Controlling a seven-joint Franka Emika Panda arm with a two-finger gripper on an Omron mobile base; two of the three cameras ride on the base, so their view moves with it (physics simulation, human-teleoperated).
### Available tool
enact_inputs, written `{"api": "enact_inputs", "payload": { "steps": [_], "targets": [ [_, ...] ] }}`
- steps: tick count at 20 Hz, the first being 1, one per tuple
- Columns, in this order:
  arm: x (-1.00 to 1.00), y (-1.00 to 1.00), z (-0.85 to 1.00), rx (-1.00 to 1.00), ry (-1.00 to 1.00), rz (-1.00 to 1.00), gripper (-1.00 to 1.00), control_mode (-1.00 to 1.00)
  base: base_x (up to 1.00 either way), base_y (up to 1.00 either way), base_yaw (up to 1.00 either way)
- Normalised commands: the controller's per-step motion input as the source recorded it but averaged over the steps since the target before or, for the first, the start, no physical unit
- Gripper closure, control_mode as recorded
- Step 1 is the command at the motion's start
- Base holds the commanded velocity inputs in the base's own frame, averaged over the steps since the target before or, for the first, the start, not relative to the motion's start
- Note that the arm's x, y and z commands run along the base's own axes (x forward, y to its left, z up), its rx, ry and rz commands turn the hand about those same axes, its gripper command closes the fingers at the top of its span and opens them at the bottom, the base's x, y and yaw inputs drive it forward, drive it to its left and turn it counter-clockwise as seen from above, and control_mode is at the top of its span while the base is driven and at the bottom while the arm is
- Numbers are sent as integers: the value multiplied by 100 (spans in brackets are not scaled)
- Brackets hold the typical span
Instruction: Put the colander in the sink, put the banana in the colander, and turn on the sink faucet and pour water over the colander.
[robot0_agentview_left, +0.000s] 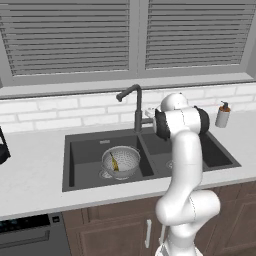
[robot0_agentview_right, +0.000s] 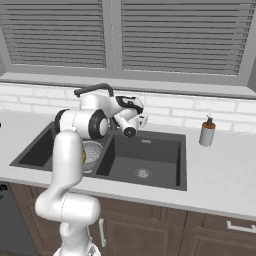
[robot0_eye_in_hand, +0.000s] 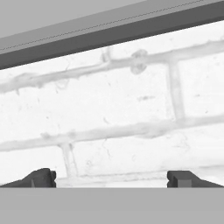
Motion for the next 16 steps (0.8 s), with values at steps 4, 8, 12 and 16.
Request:
{"api": "enact_inputs", "payload": {
  "steps": [4, 8, 12, 16],
  "targets": [
    [0, -46, 0, 0, 0, 0, -100, -100, 0, 0, 0],
    [0, -78, 0, 1, 0, 0, -100, -100, 0, 0, 0],
    [0, -91, 0, 2, 0, 0, -100, -100, 0, 0, 0],
    [0, -98, 0, 4, 0, 0, -100, -100, 0, 0, 0]
  ]
}}
